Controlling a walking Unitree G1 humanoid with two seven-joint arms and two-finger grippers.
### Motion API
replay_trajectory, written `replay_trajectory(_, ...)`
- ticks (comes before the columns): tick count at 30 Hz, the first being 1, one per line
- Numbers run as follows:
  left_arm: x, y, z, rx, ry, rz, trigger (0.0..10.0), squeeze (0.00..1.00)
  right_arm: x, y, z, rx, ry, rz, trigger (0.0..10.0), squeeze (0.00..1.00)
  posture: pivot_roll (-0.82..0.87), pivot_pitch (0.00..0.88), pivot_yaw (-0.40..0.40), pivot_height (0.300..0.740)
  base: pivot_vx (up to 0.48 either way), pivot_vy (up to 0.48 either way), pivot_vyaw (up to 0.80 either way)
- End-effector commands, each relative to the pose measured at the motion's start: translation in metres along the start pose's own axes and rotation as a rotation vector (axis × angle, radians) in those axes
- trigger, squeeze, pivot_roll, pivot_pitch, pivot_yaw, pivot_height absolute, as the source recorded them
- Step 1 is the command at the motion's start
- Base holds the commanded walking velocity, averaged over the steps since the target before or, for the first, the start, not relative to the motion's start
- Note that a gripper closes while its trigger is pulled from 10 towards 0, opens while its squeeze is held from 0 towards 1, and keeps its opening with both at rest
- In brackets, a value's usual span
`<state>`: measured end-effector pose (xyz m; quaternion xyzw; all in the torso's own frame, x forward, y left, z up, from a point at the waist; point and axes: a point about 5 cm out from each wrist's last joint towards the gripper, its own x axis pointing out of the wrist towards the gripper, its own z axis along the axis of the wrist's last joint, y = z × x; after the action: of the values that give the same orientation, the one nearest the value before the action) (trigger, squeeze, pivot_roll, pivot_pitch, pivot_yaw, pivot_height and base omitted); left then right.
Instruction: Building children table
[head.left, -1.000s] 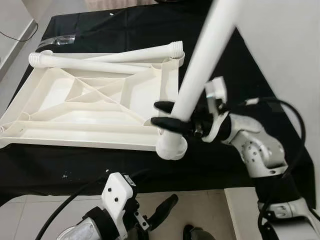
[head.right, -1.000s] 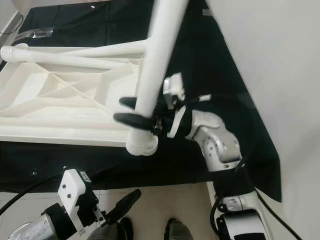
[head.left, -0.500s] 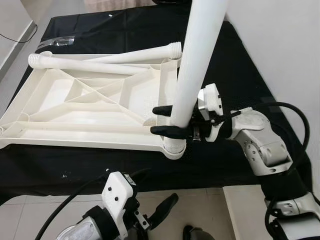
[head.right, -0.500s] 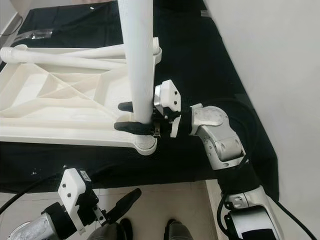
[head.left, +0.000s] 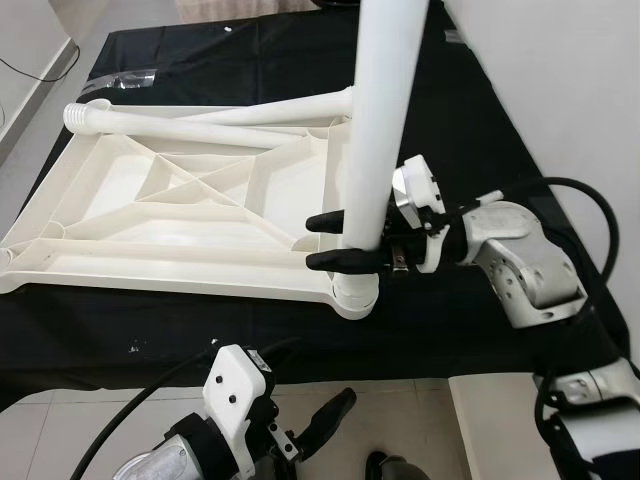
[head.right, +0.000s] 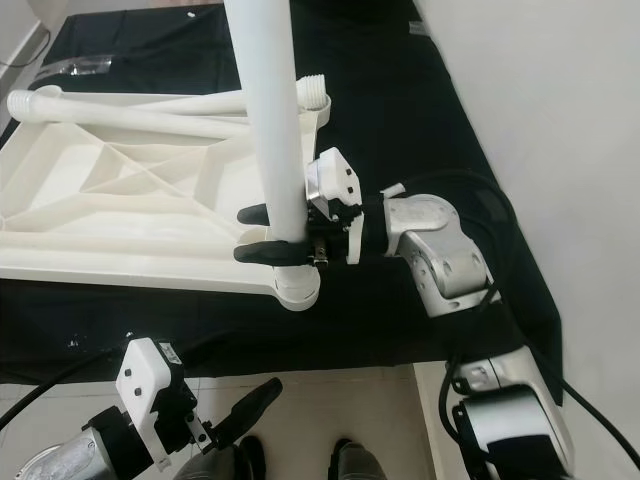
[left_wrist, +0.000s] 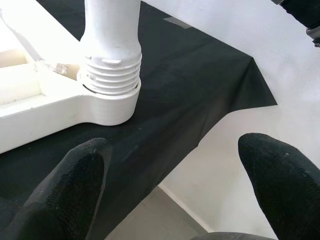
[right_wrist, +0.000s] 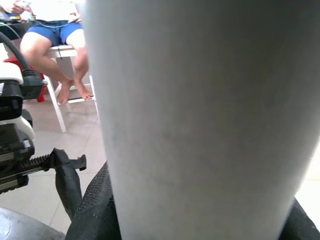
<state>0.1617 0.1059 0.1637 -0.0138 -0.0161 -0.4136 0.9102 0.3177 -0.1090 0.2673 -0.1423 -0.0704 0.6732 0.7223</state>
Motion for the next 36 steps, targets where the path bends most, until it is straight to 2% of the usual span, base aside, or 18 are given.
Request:
replay_trajectory(1, -0.001, -0.004, -0.002, -0.024, 0.001, -0.005, 10.0, 0.0, 0.003, 0.001, -0.018, 0.063, 0.067, -0.025, 10.0, 0.0, 0.0, 0.299, 0.011, 0.74, 0.0, 0.0, 0.0)
replay_trajectory(6, -0.001, -0.004, -0.002, -0.026, -0.001, -0.004, 10.0, 0.0, 0.004, -0.001, -0.022, 0.078, 0.071, -0.07, 10.0, 0.0, 0.0, 0.303, 0.009, 0.74, 0.0, 0.0, 0.0)
replay_trajectory(10, -0.001, -0.005, -0.001, -0.028, -0.001, -0.004, 10.0, 0.0, 0.002, -0.004, -0.026, 0.085, 0.069, -0.159, 10.0, 0.0, 0.0, 0.307, 0.009, 0.74, 0.0, 0.0, 0.0)
replay_trajectory(15, -0.002, -0.005, -0.002, -0.032, 0.0, -0.009, 10.0, 0.0, -0.002, 0.001, -0.035, 0.096, 0.091, -0.28, 10.0, 0.0, -0.01, 0.309, 0.017, 0.74, 0.0, 0.0, 0.0)
replay_trajectory(20, -0.002, -0.005, -0.002, -0.032, 0.001, -0.01, 10.0, 0.0, -0.003, 0.002, -0.037, 0.091, 0.102, -0.321, 10.0, 0.0, -0.01, 0.308, 0.018, 0.74, 0.0, 0.0, 0.0)
replay_trajectory(25, -0.002, -0.004, -0.002, -0.031, 0.003, -0.012, 10.0, 0.0, -0.002, 0.009, -0.04, 0.078, 0.131, -0.414, 10.0, 0.0, -0.01, 0.307, 0.02, 0.74, 0.0, 0.0, 0.0)
replay_trajectory(32, -0.001, -0.004, -0.003, -0.03, 0.002, -0.01, 10.0, 0.0, -0.008, 0.002, -0.043, 0.096, 0.226, -0.651, 10.0, 0.0, -0.01, 0.298, 0.011, 0.74, 0.0, 0.0, 0.0)
replay_trajectory(33, -0.001, -0.004, -0.003, -0.03, 0.002, -0.01, 10.0, 0.0, -0.008, 0.002, -0.043, 0.096, 0.226, -0.651, 10.0, 0.0, -0.01, 0.298, 0.011, 0.74, 0.0, 0.0, 0.0)
replay_trajectory(34, -0.001, -0.004, -0.003, -0.029, 0.002, -0.008, 10.0, 0.0, -0.011, 0.004, -0.049, 0.111, 0.3, -0.748, 10.0, 0.0, -0.01, 0.294, 0.003, 0.74, 0.0, 0.0, 0.0)
replay_trajectory(35, -0.001, -0.004, -0.003, -0.029, 0.002, -0.008, 10.0, 0.0, -0.011, 0.004, -0.049, 0.111, 0.3, -0.748, 10.0, 0.0, -0.01, 0.294, 0.003, 0.74, 0.0, 0.0, 0.0)
replay_trajectory(36, -0.001, -0.004, -0.003, -0.029, 0.002, -0.007, 10.0, 0.0, -0.013, 0.005, -0.053, 0.126, 0.327, -0.803, 10.0, 0.0, -0.01, 0.292, 0.0, 0.74, 0.0, 0.0, 0.0)
